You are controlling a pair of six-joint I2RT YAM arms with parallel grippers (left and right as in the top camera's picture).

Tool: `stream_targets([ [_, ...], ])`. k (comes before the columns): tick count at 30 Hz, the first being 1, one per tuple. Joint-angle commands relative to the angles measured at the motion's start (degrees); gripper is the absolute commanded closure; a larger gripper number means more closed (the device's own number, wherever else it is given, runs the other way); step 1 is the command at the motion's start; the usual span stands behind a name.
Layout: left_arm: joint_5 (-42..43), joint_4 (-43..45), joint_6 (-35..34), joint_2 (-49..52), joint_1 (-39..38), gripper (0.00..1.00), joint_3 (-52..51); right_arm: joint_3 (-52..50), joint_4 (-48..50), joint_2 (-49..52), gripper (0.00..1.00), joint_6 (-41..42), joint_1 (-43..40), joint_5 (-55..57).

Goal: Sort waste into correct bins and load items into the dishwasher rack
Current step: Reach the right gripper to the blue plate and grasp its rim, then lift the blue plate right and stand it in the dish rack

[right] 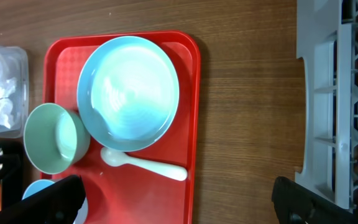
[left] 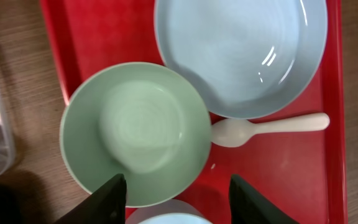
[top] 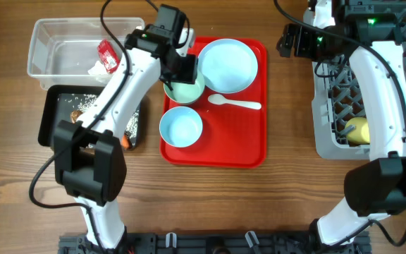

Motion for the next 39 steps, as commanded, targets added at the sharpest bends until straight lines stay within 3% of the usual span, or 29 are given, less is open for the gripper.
stream_targets([
  [1,-1.9,-0.1,-1.1,2.5,-3.0,0.50,-0.4,0.5,-0.2,0.4,0.00,-1.0,-0.1,2.1],
  [11,-5.2,0.3,-8.0,4.4,-1.0,0.56,-0.4,0.5,4.0,2.6,0.01,1.5,3.5,-1.0],
  [22,-5.0,-0.5,-8.0,4.3,0.0,0.56,-0.4,0.5,10.4,12.0,0.07,6.8,7.7,0.4],
  [26,-5.0,-0.5,-8.0,4.2,-0.1,0.56,-0.4,0.5,12.6,16.6,0.14,7.0,7.8,0.5],
  [32,-5.0,-0.7,-8.0,4.1,-0.1,0.55,-0.4,0.5,15.5,23.2,0.47,8.4,7.8,0.5],
  [39,-5.0,-0.7,-8.0,4.1,0.0,0.55,-0.4,0.4,16.5,29.1,0.57,8.3,7.8,0.8],
])
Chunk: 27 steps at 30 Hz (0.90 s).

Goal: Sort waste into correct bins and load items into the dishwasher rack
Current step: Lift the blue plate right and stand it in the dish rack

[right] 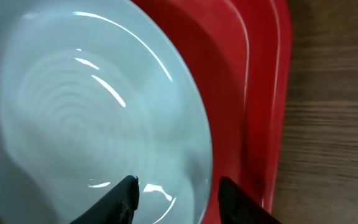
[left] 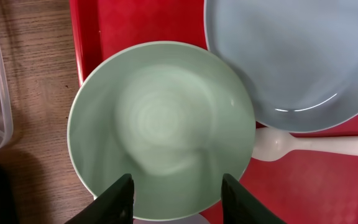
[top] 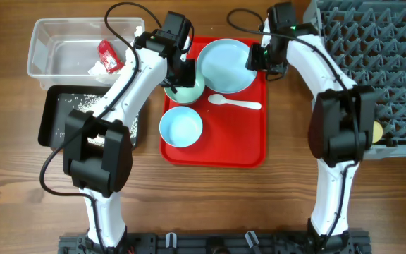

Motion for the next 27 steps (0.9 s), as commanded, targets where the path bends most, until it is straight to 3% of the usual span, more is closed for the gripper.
stream_targets([
  [1,-0.5,-0.1,-1.0,-0.1,-0.1,0.55,-0.2,0.3,0.3,3.5,0.57,0.2,0.0,0.7],
  [6,-0.5,-0.1,-1.0,-0.1,-0.2,0.49,-0.2,0.2,0.8,5.4,0.67,0.2,0.0,0.7],
  [11,-0.5,-0.1,-1.0,-0.1,-0.2,0.45,-0.2,0.2,1.3,5.5,0.95,0.3,0.0,0.7],
  [14,-0.5,-0.1,-1.0,-0.1,-0.2,0.28,-0.2,0.2,1.2,5.4,0.96,0.4,-0.2,0.7],
  [17,-0.5,0.0,-0.9,-0.1,-0.2,0.00,-0.2,0.3,0.9,5.0,0.96,0.3,-0.9,0.7],
  [27,-0.5,0.0,-0.9,-0.1,-0.2,0.00,-0.2,0.3,0.9,-6.5,0.96,-0.2,-5.2,2.7],
])
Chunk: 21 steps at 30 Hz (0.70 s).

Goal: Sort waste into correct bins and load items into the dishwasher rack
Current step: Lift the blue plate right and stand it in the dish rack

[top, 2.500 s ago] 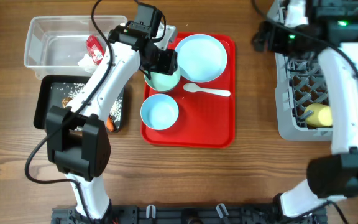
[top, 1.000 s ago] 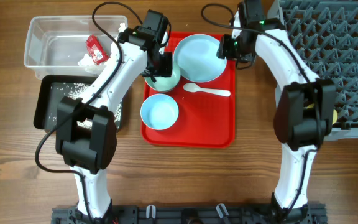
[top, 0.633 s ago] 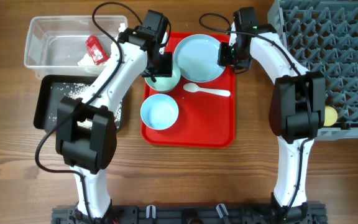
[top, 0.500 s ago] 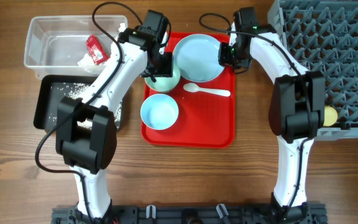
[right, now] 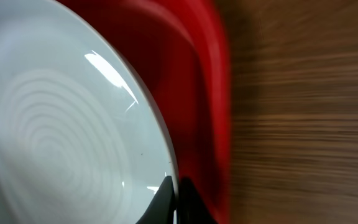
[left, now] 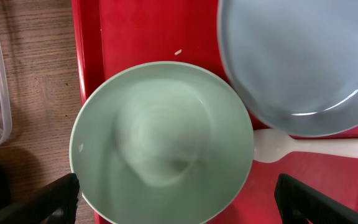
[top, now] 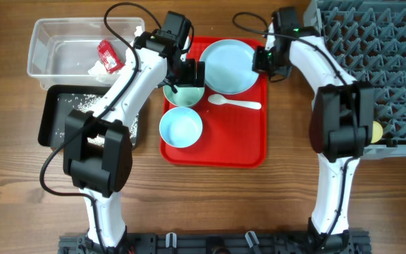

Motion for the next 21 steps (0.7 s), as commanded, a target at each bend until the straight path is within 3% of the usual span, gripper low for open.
stream_targets([
  [1,-0.5,0.0,0.0,-0.1,-0.2,0.00,-0.2,0.3,0.0,-9.6,0.96,-0.7,-2.8,3.5],
  [7,-0.5,-0.5,0.0,-1.7,-0.1,0.00,0.6,0.3,-0.7,-20.1,0.96,-2.0,-6.2,5.0],
  [14,-4.5,-0.5,0.1,-8.0,0.9,0.00,3.3,0.3,-1.8,-29.4,0.96,-2.0,-10.4,14.7],
  [17,-7.6,-0.6,0.1,-10.1,1.5,0.00,3.3,0.3,-1.8,-31.1,0.96,-2.0,-12.8,23.1],
  [21,-15.8,-1.5,0.1,-11.0,2.7,0.00,3.3,0.2,-2.4,-30.9,0.96,-1.9,-14.7,45.0],
])
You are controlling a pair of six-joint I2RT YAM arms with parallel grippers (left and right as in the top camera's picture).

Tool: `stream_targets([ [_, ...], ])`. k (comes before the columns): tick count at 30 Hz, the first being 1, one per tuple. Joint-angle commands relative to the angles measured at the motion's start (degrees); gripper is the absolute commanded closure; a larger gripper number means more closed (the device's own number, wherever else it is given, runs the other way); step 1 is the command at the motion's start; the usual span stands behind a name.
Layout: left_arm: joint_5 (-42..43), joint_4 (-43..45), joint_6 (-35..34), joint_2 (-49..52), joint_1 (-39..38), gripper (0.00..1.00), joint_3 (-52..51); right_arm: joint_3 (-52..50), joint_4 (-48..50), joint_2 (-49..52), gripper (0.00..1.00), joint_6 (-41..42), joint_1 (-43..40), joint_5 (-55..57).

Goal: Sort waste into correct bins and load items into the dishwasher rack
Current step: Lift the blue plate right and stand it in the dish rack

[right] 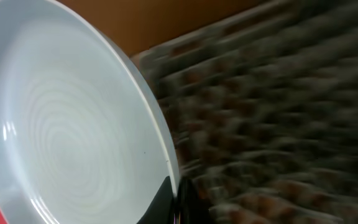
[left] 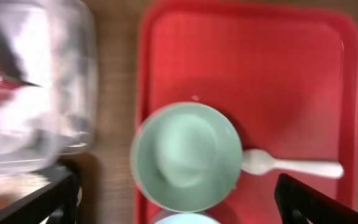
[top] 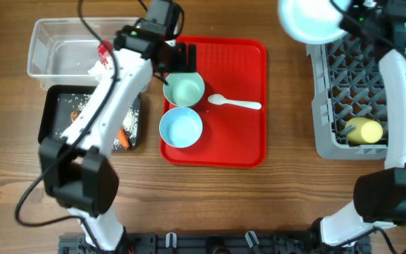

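A large light-blue plate (top: 311, 19) hangs in the air left of the grey dishwasher rack (top: 330, 106), with my right gripper (right: 174, 190) shut on its rim (right: 160, 143). The rack is a blur behind it in the right wrist view. On the red tray (top: 245, 141) remain a green bowl (top: 184, 90), a small blue bowl (top: 181, 125) and a white spoon (top: 235, 104). My left gripper (left: 176, 186) hovers wide open above the green bowl (left: 188, 155), holding nothing, and its fingers (left: 51, 199) are well apart.
A clear bin (top: 69, 46) with a red wrapper (top: 106, 55) stands at the back left. In front of it is a black tray (top: 55, 113) holding crumbs and an orange scrap (top: 123, 137). A yellow item (top: 361, 130) lies in the rack.
My right gripper, shut on the plate's rim on the tray, now holds the plate clear of the tray beside the rack's back-left corner. My left gripper is higher above the green bowl, still open.
At first my right gripper was open by the rack and my left one hung over the green bowl. Then the right was open at the plate's right rim. Then it was shut on that rim, with the left opened wide. Now the plate is off the tray.
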Motion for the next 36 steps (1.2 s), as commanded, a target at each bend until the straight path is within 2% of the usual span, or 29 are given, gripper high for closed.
stream_targets([
  [1,-11.1,-0.6,0.1,-1.7,1.7,0.00,1.1,0.2,-0.6,-0.2,0.95,-0.1,-1.6,25.4],
  [6,-18.2,-0.3,0.1,-1.6,3.2,0.00,1.1,0.0,0.6,-0.2,0.96,-0.3,-2.5,34.9],
  [8,-18.4,0.0,0.1,-1.6,3.9,0.00,1.1,0.0,2.3,-0.2,0.96,-1.5,-3.0,36.5],
  [13,-18.4,0.0,0.1,-1.6,4.5,0.00,1.1,-0.2,9.2,-0.1,0.96,-12.3,-4.5,36.5],
  [23,-18.4,0.0,0.1,-1.6,4.5,0.00,1.1,-4.5,18.9,3.4,0.96,-21.1,-7.7,33.3],
  [32,-18.4,0.0,0.1,-1.6,4.5,0.00,1.1,-4.6,25.1,10.0,0.96,-23.8,-8.9,33.2],
  [36,-18.4,0.0,0.1,-1.6,4.5,0.00,1.1,-4.6,30.6,10.8,0.96,-31.5,-9.7,32.9],
])
